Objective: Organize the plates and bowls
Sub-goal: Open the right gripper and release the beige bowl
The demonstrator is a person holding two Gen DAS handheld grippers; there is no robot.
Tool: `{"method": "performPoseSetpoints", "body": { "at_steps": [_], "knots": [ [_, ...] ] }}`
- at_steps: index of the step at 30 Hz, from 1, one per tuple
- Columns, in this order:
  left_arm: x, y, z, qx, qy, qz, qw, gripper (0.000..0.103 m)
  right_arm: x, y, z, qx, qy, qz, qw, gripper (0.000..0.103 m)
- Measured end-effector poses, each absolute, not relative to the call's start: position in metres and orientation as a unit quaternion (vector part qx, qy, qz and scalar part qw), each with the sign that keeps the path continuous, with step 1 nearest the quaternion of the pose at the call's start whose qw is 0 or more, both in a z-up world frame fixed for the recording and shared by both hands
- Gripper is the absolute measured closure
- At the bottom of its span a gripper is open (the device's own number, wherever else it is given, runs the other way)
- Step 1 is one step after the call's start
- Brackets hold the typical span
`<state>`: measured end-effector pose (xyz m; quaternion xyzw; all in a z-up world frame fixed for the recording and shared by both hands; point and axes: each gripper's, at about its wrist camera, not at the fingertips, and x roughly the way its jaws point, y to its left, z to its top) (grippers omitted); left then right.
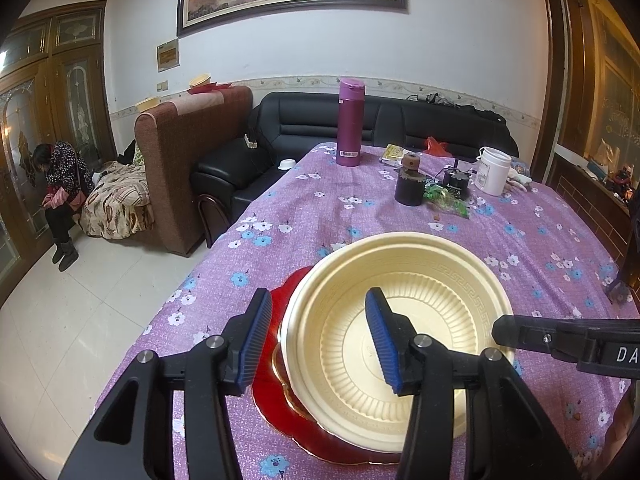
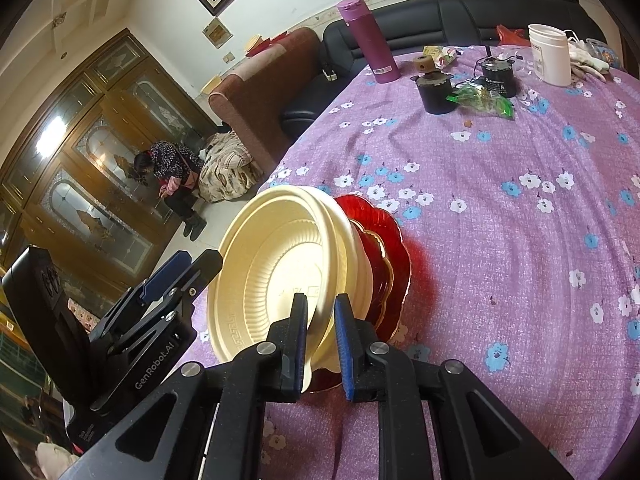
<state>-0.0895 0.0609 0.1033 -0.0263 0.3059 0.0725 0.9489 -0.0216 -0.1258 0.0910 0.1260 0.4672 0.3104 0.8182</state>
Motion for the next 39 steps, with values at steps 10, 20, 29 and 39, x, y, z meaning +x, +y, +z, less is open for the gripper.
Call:
{"method": "performPoseSetpoints", "body": {
  "at_steps": [10,20,29,39],
  "knots": [
    [-0.09,0.061,0.105,-0.026,0.305,0.072,0.949,0.055,-0.023,-0.132,0.093,0.132,0.463,0.306,0.822,0.086],
    [-0.091,0.061,0.111,-0.026,0.304,0.073,0.949,0.051,-0.024,-0.138,0.094,0.138,0.461,0.303,0.823,0.086],
    [-0.092,0.058,0.119,-0.024,0.3,0.072,0.951,0.045,-0.027,-0.143,0.094,0.142,0.461,0.3,0.823,0.086],
    [-0.098,0.052,0.129,-0.022,0.29,0.073,0.954,0.036,-0.031,-0.151,0.096,0.147,0.457,0.293,0.827,0.07]
  ]
}}
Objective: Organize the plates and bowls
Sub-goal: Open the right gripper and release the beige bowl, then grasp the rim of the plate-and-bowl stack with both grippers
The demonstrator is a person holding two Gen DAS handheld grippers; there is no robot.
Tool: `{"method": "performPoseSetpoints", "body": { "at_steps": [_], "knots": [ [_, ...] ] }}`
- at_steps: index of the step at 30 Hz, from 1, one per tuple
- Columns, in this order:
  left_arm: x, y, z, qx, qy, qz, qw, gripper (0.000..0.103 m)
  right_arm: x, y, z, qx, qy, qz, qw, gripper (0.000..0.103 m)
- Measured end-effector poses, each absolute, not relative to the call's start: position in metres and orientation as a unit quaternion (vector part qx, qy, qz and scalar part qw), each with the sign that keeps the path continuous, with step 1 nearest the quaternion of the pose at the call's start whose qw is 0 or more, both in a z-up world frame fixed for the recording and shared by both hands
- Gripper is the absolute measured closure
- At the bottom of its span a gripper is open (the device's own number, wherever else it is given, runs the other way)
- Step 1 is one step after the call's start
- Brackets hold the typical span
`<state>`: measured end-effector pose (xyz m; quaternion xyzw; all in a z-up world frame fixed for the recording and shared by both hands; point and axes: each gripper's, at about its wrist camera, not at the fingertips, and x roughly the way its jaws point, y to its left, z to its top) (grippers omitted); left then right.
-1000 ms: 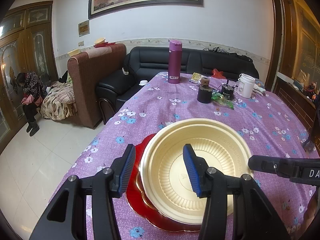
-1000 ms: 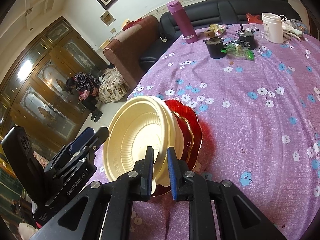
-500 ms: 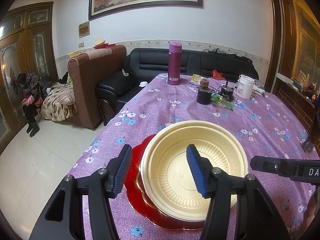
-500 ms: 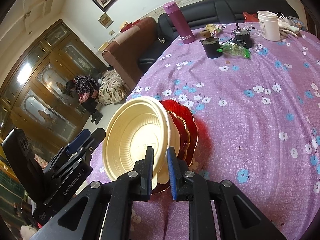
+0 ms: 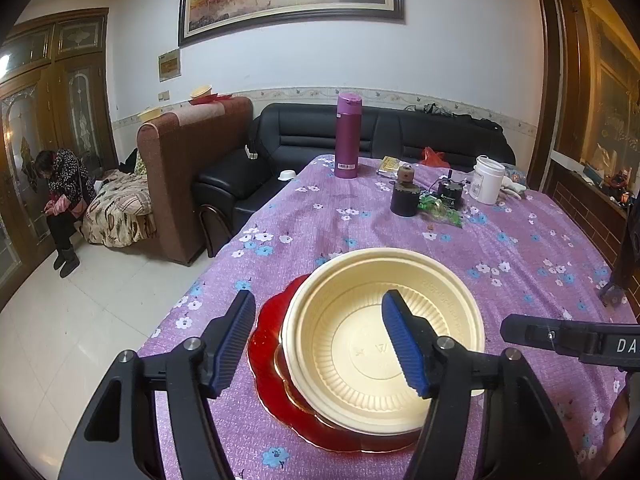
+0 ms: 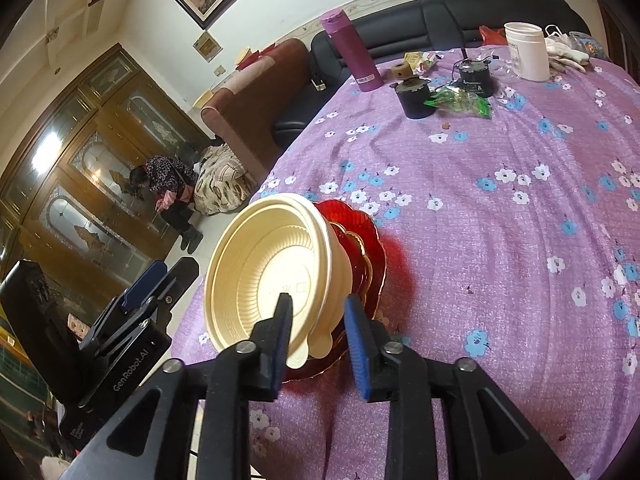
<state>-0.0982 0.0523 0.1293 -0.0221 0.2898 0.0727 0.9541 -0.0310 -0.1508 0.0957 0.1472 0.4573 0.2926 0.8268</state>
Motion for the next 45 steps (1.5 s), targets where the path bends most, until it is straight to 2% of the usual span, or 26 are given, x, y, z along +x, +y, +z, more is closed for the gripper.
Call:
{"method": "performPoseSetpoints", "body": {
  "at_steps": [4,10,14,24,36,41,45],
  "knots": [
    [-0.102,0.052,0.131,-0.021,0.285,0.074,0.955,0.032,-0.035,-0.155,0.098,0.148,0.452,0.29,0.831,0.062],
    [-0.105,0.053,0.129,-0.02,0.284,0.078,0.955,0.023,-0.039,-0.159,0.099,0.15,0.448,0.286,0.833,0.057],
    [-0.106,0.055,0.127,-0.023,0.286,0.081,0.954,0.021,-0.04,-0.161,0.097,0.151,0.45,0.283,0.834,0.056],
    [-0.11,0.064,0.123,-0.04,0.291,0.087,0.952,0.006,-0.041,-0.162,0.094,0.152,0.452,0.28,0.833,0.056],
    [-0.119,0.087,0.124,-0.056,0.289,0.1,0.95,0.005,-0.04,-0.165,0.09,0.156,0.454,0.275,0.833,0.056],
    [-0.128,0.118,0.124,-0.078,0.286,0.116,0.948,0.005,-0.038,-0.169,0.087,0.158,0.456,0.27,0.833,0.056],
    [-0.132,0.149,0.109,-0.108,0.313,0.105,0.938,0.005,-0.035,-0.174,0.082,0.16,0.458,0.262,0.834,0.056]
  ]
}}
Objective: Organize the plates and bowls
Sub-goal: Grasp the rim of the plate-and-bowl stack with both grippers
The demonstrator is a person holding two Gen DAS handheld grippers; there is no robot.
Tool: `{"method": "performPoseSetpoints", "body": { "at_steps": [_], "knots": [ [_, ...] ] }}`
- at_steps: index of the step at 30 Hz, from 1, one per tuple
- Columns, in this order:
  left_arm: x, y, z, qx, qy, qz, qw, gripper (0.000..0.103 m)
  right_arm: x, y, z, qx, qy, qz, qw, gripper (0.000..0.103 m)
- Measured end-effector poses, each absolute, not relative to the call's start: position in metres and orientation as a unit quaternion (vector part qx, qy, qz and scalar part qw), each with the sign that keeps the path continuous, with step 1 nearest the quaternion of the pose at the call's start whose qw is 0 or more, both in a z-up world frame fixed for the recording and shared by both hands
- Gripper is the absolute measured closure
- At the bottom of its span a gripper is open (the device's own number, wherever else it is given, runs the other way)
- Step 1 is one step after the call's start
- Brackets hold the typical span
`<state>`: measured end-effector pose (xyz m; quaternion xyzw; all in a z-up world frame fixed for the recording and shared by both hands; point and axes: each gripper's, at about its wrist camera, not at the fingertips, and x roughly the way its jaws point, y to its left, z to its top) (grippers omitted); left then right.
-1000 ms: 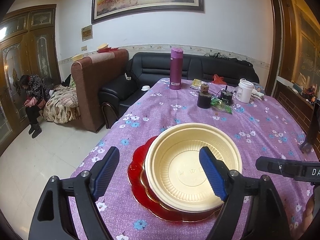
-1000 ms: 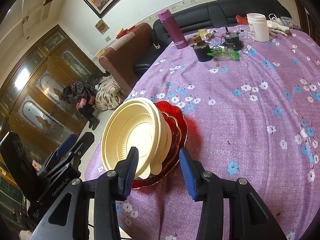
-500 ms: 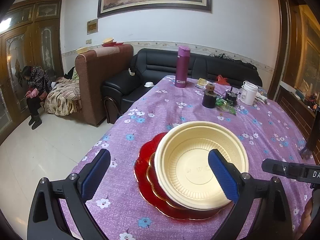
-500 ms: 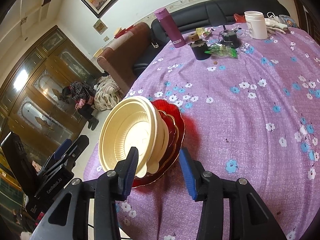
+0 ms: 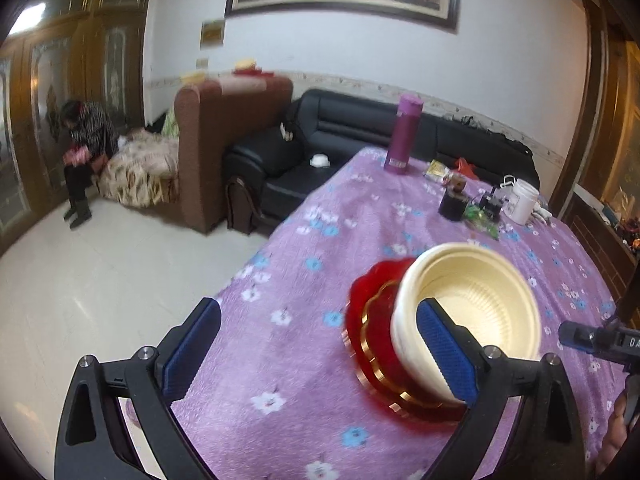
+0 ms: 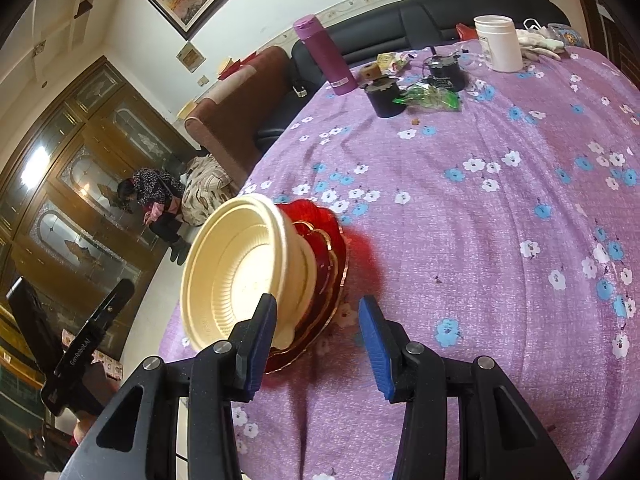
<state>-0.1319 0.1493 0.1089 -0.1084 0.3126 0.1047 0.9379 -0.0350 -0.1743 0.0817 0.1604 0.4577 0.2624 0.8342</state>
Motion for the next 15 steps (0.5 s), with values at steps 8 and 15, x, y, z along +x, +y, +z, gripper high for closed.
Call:
{"method": "performPoseSetpoints", "body": {
  "at_steps": [8,15],
  "knots": [
    [-0.125,0.174,0.069,-0.161,0.366,0.035,0.916,0.025,-0.022,-0.18,0.063,0.165,0.471,0.25,0.83,0.056],
    [-0.106,0.164,0.052,-0.17,0.39,-0.041,0.904,0.074,-0.013,-0.175,0.05,0.162,0.477,0.262,0.823,0.074]
  ]
}}
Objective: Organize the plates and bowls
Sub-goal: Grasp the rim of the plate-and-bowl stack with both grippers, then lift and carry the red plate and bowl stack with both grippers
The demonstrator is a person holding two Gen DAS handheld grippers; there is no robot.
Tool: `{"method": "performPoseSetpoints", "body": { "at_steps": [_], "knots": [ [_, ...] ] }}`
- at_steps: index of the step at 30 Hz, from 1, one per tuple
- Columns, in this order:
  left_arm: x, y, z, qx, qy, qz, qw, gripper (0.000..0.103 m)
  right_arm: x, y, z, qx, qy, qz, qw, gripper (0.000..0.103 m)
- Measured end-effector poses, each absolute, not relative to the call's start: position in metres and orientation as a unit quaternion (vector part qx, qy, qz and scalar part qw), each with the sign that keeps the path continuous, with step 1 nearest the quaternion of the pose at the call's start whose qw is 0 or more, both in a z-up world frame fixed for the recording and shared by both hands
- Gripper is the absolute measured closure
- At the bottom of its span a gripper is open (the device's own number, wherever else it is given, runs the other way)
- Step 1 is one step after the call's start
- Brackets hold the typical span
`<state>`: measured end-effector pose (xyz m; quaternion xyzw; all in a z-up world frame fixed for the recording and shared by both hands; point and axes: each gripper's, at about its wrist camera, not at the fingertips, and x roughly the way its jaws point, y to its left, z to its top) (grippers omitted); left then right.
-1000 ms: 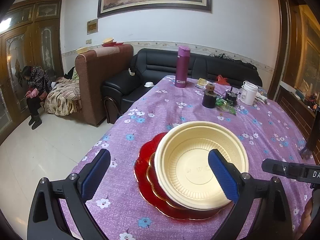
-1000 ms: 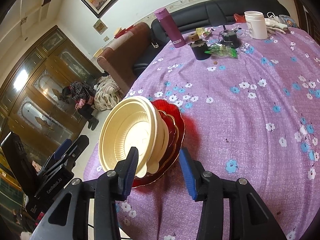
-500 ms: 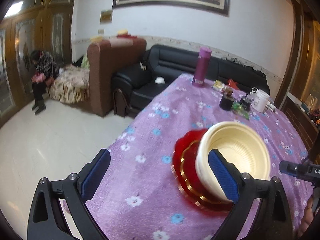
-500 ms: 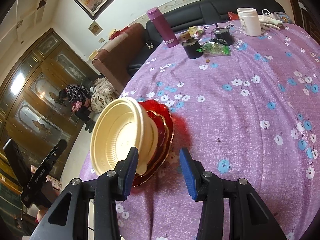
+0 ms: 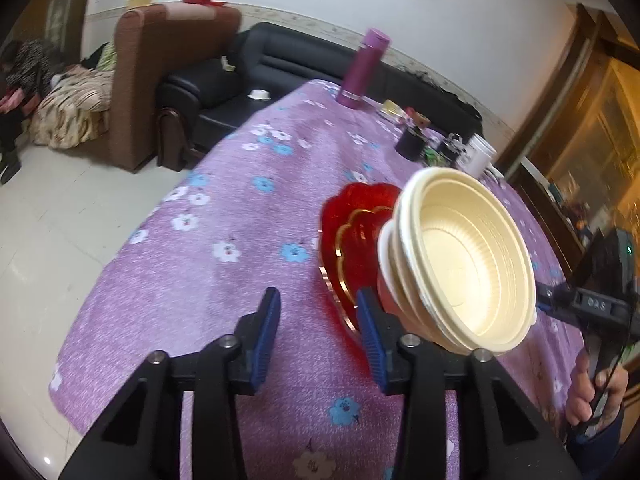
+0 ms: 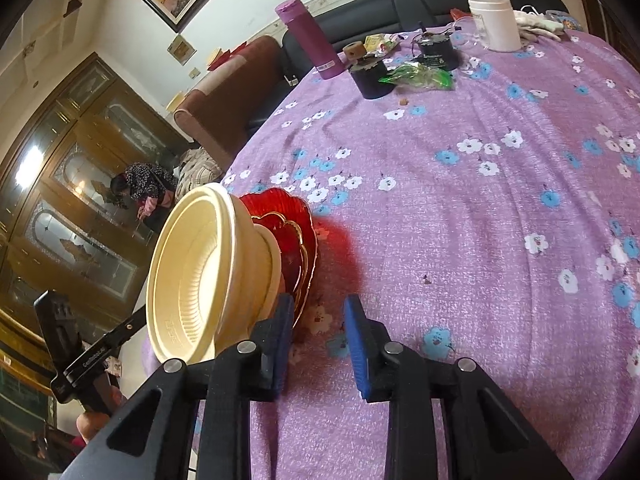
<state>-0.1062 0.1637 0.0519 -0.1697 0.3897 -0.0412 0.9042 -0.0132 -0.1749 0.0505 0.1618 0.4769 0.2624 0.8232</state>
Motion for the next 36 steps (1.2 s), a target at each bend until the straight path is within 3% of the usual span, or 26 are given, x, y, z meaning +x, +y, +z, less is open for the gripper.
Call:
{"method": "performPoseSetpoints", "body": {
  "at_steps": [3,11,17,22,36],
  "knots": [
    [-0.099,0.157,0.049,-0.162,0.395,-0.061,0.902,0.082,-0.008,-0.174,0.044,0.165,0.482,0.26,0.82,0.074],
    [-0.083,0.154,0.042,-0.152,0.408,-0.063,0.898,0.083,0.0,-0.159,0.034,0.154,0.491,0.269,0.814,0.074],
    [-0.072,0.151,0.037,-0.144,0.415,-0.056,0.897,0.085,0.006,-0.141,0.028,0.131,0.499,0.269,0.813,0.085],
    [-0.065,0.153,0.035,-0.15,0.41,-0.055,0.898,0.085,0.008,-0.13,0.026,0.111,0.496,0.259,0.822,0.087],
    [-0.062,0.134,0.038,-0.135,0.407,-0.048,0.902,0.085,0.003,-0.14,0.028,0.122,0.489,0.252,0.826,0.088]
  ]
}}
